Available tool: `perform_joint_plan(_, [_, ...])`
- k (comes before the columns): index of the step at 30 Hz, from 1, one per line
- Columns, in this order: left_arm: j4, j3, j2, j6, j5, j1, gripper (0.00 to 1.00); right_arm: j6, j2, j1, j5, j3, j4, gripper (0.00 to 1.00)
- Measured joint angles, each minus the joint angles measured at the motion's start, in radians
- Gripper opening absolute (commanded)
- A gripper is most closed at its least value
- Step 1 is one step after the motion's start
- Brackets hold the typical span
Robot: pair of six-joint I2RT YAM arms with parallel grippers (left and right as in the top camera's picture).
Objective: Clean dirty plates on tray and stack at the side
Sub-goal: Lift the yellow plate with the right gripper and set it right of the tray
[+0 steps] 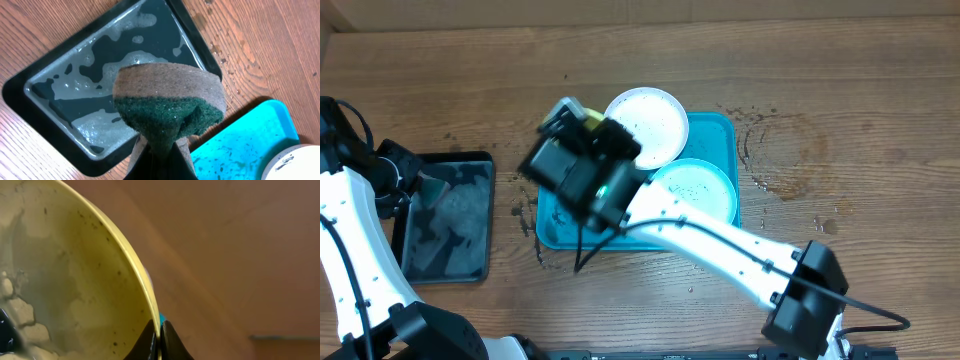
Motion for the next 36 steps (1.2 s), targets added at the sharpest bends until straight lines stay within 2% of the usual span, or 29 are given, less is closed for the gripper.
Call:
perform_joint_plan(5, [0.001, -0.002, 0.0, 0.0, 0.003, 0.0, 0.04, -0.106, 0.0, 0.08, 0.148, 0.0, 0.051, 0.04])
perform_joint_plan(12, [0.0, -0.002, 0.0, 0.0, 0.003, 0.0, 0.04, -0.172, 0.0, 0.107, 0.213, 0.0, 0.052, 0.04])
perform_joint_plan(21, [0.0, -0.002, 0.0, 0.0, 0.003, 0.0, 0.04, -0.163, 0.0, 0.102, 0.201, 0.0, 0.037, 0.04])
perform_joint_plan(25, [0.0, -0.002, 0.0, 0.0, 0.004, 0.0, 0.04, -0.101, 0.0, 0.08, 0.131, 0.0, 0.006, 0.04])
perform_joint_plan(29, [0.0, -0.002, 0.0, 0.0, 0.005, 0.0, 0.04, 0.048, 0.0, 0.014, -0.064, 0.0, -0.055, 0.04])
perform_joint_plan(32, [0.0, -0.002, 0.0, 0.0, 0.008, 0.0, 0.04, 0.151, 0.0, -0.086, -0.341, 0.0, -0.097, 0.04])
perform_joint_plan(36, [-0.001, -0.002, 0.0, 0.0, 0.014, 0.0, 0.04, 0.266, 0.0, -0.303, -0.767, 0.0, -0.153, 0.04])
